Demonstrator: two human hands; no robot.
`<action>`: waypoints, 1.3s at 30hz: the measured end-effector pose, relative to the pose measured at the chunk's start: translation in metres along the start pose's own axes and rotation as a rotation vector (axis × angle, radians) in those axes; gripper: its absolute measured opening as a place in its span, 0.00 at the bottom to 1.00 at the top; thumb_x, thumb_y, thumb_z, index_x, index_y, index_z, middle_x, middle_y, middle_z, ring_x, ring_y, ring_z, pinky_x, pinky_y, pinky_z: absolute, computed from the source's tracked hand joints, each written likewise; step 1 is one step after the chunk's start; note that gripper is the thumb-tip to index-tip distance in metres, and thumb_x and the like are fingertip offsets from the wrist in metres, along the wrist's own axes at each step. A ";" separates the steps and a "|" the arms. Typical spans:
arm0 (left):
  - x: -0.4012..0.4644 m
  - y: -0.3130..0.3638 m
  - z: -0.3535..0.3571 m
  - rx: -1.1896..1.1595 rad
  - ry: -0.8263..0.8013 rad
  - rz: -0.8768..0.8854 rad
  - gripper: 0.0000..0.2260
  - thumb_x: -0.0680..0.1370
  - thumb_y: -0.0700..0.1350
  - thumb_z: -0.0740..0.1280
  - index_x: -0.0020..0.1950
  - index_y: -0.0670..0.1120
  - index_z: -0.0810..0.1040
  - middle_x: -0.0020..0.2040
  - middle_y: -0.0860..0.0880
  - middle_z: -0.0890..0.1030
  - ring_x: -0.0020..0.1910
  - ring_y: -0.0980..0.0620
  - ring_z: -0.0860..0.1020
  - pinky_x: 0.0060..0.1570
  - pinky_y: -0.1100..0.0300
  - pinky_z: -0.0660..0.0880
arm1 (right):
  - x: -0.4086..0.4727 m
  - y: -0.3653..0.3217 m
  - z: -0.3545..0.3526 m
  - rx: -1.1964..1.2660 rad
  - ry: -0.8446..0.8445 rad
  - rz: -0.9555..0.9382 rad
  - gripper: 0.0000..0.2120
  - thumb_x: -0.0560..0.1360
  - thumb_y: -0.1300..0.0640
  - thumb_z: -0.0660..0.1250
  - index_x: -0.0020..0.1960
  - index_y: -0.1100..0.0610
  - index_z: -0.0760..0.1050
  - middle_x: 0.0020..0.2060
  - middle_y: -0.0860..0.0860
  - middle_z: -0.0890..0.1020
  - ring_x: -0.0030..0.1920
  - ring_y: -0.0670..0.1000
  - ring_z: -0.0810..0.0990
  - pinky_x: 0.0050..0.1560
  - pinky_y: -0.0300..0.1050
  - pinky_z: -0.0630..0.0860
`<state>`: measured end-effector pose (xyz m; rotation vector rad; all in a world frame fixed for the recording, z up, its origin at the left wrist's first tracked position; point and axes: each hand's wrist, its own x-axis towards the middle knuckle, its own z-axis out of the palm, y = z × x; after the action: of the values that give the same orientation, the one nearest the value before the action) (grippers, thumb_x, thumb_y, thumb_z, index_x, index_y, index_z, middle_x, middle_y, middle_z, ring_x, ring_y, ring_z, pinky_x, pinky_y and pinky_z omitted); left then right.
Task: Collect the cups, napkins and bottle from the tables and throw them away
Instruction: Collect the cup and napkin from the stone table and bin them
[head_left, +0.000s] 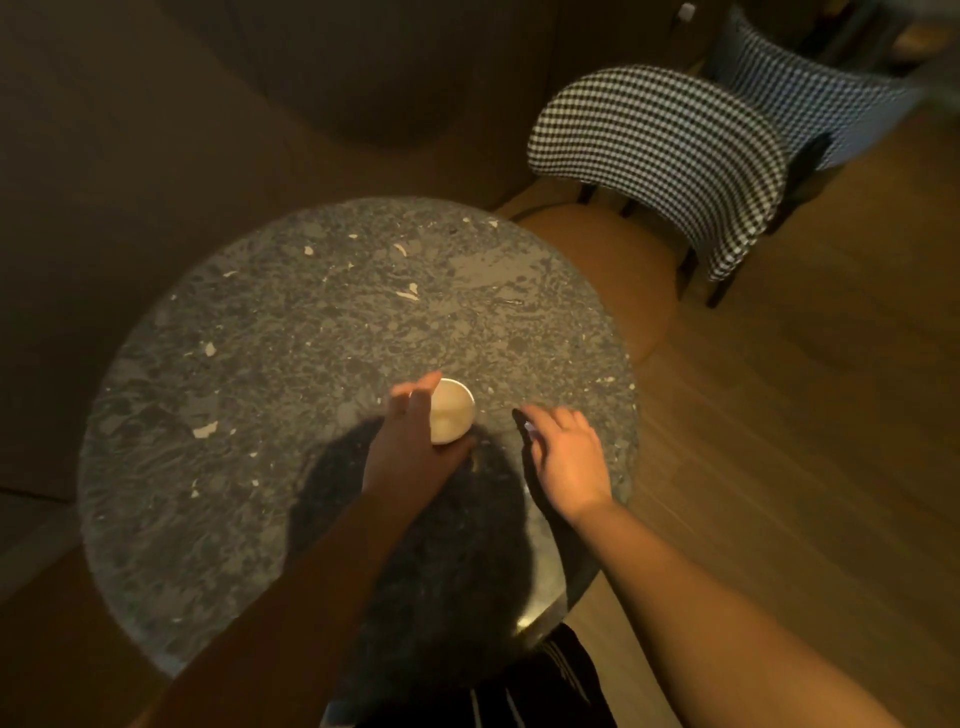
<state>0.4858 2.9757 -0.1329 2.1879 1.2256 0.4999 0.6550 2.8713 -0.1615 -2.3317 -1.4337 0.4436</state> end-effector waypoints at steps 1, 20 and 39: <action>0.000 0.006 0.002 -0.008 -0.011 0.015 0.37 0.67 0.52 0.77 0.71 0.48 0.66 0.65 0.43 0.70 0.58 0.45 0.75 0.53 0.55 0.71 | -0.007 0.002 -0.005 0.010 0.025 0.031 0.21 0.77 0.58 0.60 0.70 0.51 0.68 0.57 0.54 0.77 0.59 0.57 0.71 0.61 0.50 0.67; -0.104 0.258 0.199 -0.064 -0.593 0.730 0.35 0.68 0.53 0.76 0.71 0.51 0.65 0.64 0.48 0.69 0.57 0.44 0.75 0.50 0.52 0.73 | -0.290 0.175 -0.099 -0.008 0.584 0.954 0.09 0.78 0.57 0.61 0.54 0.59 0.77 0.46 0.58 0.79 0.49 0.60 0.74 0.49 0.51 0.70; -0.501 0.531 0.392 -0.181 -1.269 1.655 0.34 0.66 0.55 0.77 0.67 0.48 0.68 0.57 0.47 0.71 0.52 0.45 0.74 0.42 0.53 0.72 | -0.682 0.262 -0.115 -0.003 1.253 1.987 0.12 0.79 0.55 0.60 0.59 0.58 0.75 0.51 0.55 0.81 0.50 0.57 0.75 0.50 0.50 0.72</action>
<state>0.7968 2.2078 -0.1118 2.1063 -1.3057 -0.2757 0.6160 2.1335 -0.1311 -2.2209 1.5083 -0.5701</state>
